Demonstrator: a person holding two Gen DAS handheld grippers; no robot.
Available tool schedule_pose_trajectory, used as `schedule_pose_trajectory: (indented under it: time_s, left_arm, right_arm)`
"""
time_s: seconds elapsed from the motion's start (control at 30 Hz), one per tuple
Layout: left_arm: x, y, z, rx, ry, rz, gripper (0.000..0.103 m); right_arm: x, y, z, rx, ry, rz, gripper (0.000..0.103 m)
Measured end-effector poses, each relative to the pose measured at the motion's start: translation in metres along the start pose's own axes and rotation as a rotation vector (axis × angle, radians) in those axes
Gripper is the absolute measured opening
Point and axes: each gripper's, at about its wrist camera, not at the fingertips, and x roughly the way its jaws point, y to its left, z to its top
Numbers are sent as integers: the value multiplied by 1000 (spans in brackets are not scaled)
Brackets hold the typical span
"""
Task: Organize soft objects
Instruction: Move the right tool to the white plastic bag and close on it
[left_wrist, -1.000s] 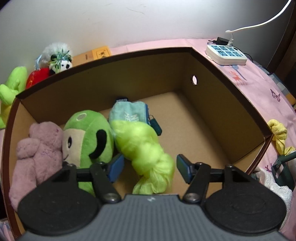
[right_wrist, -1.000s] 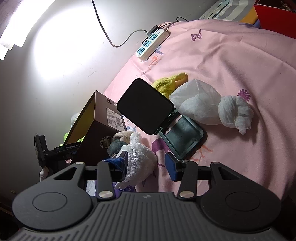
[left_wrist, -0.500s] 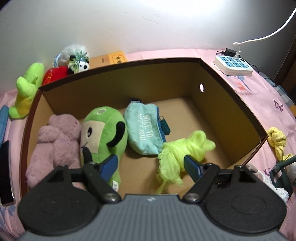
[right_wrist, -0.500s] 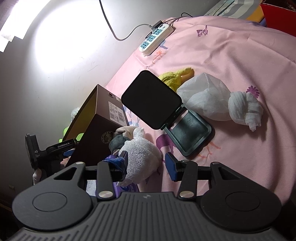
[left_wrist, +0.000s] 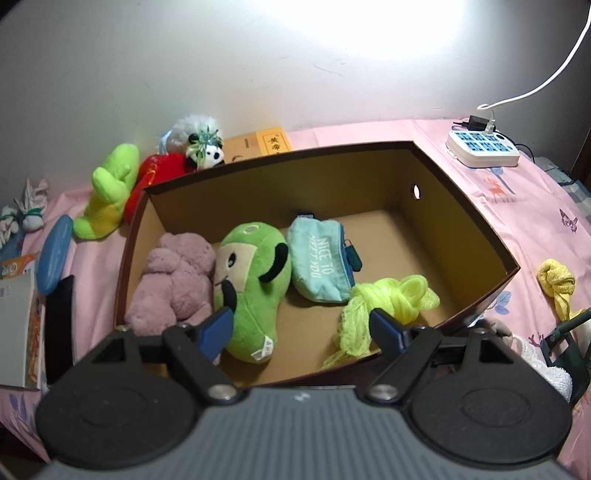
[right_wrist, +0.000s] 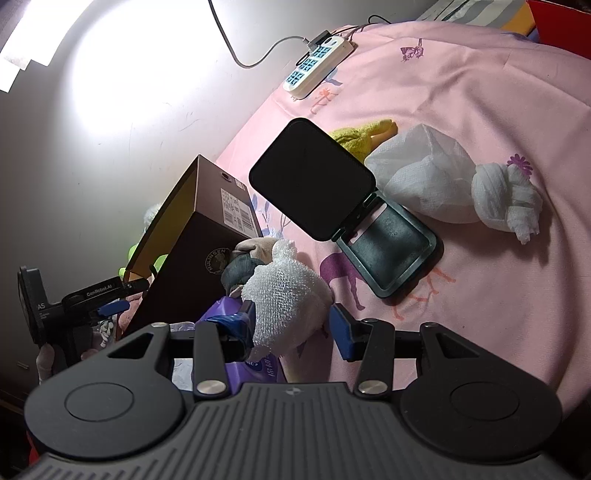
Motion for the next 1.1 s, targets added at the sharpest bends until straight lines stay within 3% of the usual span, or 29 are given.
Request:
schedule_pose_trajectory:
  time_s: [0.17, 0.47, 0.7, 1.1]
  left_arm:
    - [-21, 2, -3, 10, -47, 27, 100]
    - [-51, 4, -20, -69, -61, 53, 100]
    - [-69, -32, -37, -82, -58, 36, 100]
    - [-57, -91, -62, -140, 32, -16, 100]
  right_arm:
    - [7, 2, -5, 7, 13, 19, 29]
    - [22, -3, 4, -14, 63, 45, 29]
    - [21, -14, 28, -66, 103, 48, 29]
    - [-9, -59, 88, -139, 28, -27, 29]
